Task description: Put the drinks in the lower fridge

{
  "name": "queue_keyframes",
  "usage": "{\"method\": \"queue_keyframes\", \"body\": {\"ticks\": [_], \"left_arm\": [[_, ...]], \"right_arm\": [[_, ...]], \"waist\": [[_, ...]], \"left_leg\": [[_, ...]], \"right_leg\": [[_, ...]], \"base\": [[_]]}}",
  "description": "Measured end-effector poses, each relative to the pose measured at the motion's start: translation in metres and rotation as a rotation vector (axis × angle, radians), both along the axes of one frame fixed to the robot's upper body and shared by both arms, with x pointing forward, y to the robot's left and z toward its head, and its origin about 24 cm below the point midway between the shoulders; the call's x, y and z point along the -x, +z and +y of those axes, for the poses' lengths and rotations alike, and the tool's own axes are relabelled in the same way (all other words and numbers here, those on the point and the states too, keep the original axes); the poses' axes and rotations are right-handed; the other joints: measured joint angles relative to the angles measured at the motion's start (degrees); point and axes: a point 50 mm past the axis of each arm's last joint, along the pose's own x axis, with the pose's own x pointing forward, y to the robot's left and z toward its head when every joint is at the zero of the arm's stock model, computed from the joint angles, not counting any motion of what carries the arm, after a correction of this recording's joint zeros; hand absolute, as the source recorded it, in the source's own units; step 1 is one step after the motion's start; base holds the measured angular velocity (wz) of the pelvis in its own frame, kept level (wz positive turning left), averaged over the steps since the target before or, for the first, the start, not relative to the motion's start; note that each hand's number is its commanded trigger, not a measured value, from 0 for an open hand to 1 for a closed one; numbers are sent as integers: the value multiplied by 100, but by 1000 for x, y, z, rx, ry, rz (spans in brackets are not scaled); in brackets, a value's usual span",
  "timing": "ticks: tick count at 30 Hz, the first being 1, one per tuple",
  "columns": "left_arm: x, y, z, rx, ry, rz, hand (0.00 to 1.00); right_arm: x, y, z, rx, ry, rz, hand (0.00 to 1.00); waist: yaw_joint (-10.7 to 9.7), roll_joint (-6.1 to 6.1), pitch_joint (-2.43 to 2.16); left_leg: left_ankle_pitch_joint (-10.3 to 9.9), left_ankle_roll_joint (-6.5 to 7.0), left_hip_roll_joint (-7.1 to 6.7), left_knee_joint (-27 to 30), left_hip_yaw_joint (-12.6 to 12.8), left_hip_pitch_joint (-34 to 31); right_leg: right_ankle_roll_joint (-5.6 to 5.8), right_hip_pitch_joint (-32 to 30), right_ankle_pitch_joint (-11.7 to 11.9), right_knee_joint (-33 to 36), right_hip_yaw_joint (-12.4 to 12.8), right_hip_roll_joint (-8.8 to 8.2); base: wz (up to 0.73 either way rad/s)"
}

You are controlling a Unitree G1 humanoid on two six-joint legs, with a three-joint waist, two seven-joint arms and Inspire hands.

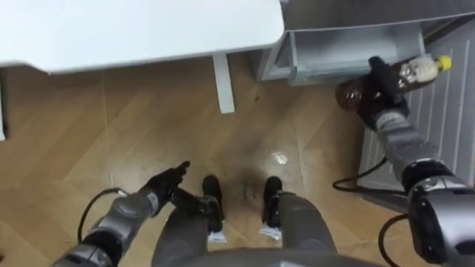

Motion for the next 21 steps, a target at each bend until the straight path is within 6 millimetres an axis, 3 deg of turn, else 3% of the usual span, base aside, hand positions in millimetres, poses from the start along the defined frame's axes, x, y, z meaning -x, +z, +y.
{"method": "queue_keyframes", "body": {"ticks": [3, 8, 14, 21], "left_arm": [[5, -1, 10, 44, 193, 2, 0], [3, 1, 17, 75, 312, -22, 0], [-4, 5, 17, 72, 339, -63, 0], [-8, 13, 38, -37, 380, -100, 0]], "right_arm": [[-4, 7, -8, -24, -58, 11, 100], [-11, 18, -15, -55, -110, 32, 100], [-24, 34, -16, -84, -136, 27, 100], [-42, 58, -15, -85, -123, -19, 100]], "waist": [[208, -31, 19], [400, -64, 25], [522, -95, 27], [476, -137, 27]], "left_leg": [[7, 13, -55, 158, -53, -318], [24, 31, -146, 417, -229, -865], [24, 41, -178, 605, -347, -1226], [15, 59, -174, 842, -340, -1534]], "right_leg": [[-24, -334, -92, 277, -27, -88], [-31, -853, -214, 629, -99, -199], [-33, -1120, -253, 816, -218, -286], [-63, -1389, -292, 1060, -294, -354]], "base": [[16], [23], [15], [6]]}}
